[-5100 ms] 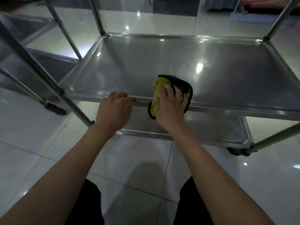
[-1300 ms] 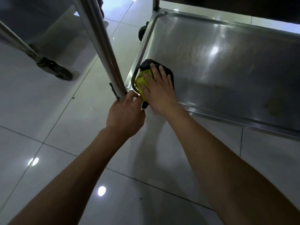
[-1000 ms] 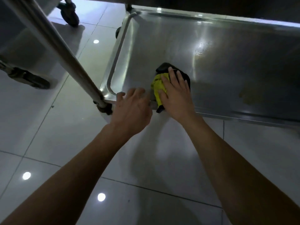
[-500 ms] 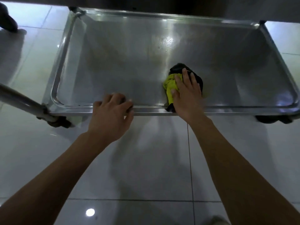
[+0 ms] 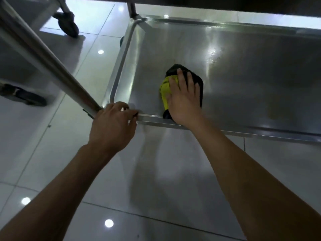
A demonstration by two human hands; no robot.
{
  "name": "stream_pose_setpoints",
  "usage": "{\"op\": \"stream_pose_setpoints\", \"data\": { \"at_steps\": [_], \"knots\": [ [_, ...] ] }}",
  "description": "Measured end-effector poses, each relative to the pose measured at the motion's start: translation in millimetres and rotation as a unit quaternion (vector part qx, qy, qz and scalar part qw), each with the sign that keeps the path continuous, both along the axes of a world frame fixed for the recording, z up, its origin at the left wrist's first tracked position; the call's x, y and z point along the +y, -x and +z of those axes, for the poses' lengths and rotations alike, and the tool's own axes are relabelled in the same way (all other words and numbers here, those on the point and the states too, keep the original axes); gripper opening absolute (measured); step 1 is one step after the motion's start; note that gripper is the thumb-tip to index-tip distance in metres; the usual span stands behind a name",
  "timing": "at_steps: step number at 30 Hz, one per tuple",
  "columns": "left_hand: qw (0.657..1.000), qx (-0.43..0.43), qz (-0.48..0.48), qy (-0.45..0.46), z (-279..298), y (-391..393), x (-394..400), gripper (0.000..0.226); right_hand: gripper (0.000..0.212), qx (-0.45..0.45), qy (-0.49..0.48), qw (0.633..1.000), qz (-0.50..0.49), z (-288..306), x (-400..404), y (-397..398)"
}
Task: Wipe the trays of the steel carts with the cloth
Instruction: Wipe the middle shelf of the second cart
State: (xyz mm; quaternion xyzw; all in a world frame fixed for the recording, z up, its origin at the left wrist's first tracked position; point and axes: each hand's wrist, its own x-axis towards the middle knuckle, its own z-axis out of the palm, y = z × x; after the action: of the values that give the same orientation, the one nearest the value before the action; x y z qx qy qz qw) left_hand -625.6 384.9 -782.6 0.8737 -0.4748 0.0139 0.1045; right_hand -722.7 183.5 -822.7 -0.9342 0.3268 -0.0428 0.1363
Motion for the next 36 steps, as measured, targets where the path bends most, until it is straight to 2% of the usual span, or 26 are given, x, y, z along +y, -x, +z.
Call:
{"op": "stream_pose_setpoints", "data": {
  "at_steps": [6,9,13,18,21,24,28,31,36],
  "knots": [
    [1.0,0.012,0.0,0.0,-3,-2,8,0.025,0.059,-0.002,-0.034,0.996,0.085,-1,37,-85],
    [1.0,0.013,-0.004,0.009,-3,-1,14,0.031,0.053,-0.003,-0.064,0.99,0.126,4,40,-117],
    [1.0,0.028,0.014,0.0,-3,-2,10,0.032,0.051,-0.02,-0.07,0.987,0.146,3,42,-125],
    [0.999,0.039,0.028,-0.023,-4,-1,4,0.031,0.05,-0.053,-0.075,0.988,0.124,1,33,-108],
    [0.997,0.066,0.043,-0.026,4,-1,-4,0.034,0.05,-0.054,-0.068,0.992,0.091,0,15,-84],
    [0.996,0.029,0.047,-0.076,14,-3,-22,0.039,0.049,-0.055,-0.043,0.996,0.057,3,-16,-47],
    [0.994,0.001,-0.044,-0.102,18,19,-71,0.03,0.05,-0.054,-0.011,0.998,-0.004,2,-60,16],
    [0.989,0.029,-0.113,-0.086,13,54,-118,0.038,0.05,-0.054,-0.001,0.996,-0.064,1,-91,68],
    [0.987,0.049,-0.093,-0.119,-1,90,-157,0.031,0.051,-0.029,0.008,0.99,-0.139,5,-135,157]
  ]
}}
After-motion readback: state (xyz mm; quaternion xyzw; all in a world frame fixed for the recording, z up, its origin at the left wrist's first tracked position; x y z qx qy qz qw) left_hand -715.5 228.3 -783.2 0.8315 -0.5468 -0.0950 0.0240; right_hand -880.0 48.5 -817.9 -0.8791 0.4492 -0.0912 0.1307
